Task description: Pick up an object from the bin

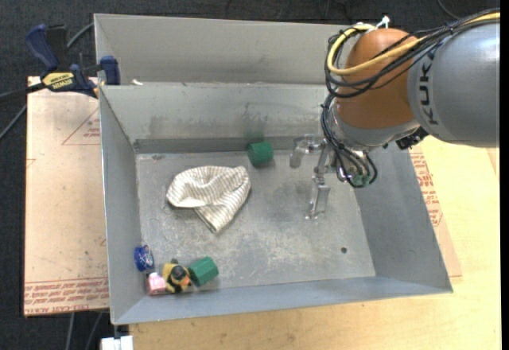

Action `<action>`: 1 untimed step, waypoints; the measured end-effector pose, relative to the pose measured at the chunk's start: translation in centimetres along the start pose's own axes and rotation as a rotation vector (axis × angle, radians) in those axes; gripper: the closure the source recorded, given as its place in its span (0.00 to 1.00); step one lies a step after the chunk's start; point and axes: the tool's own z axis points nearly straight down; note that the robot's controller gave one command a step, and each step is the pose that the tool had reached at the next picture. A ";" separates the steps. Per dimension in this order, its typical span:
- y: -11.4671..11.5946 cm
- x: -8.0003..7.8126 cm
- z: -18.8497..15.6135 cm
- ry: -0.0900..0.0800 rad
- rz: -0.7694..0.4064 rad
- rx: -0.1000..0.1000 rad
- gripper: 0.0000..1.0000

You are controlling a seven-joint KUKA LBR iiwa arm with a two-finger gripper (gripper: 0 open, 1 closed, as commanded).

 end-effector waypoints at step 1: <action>0.0 -0.1 -0.5 -0.007 -0.001 0.000 0.00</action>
Offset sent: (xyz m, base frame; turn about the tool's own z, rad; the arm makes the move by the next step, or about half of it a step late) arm 0.0076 0.0792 -0.0580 -0.0519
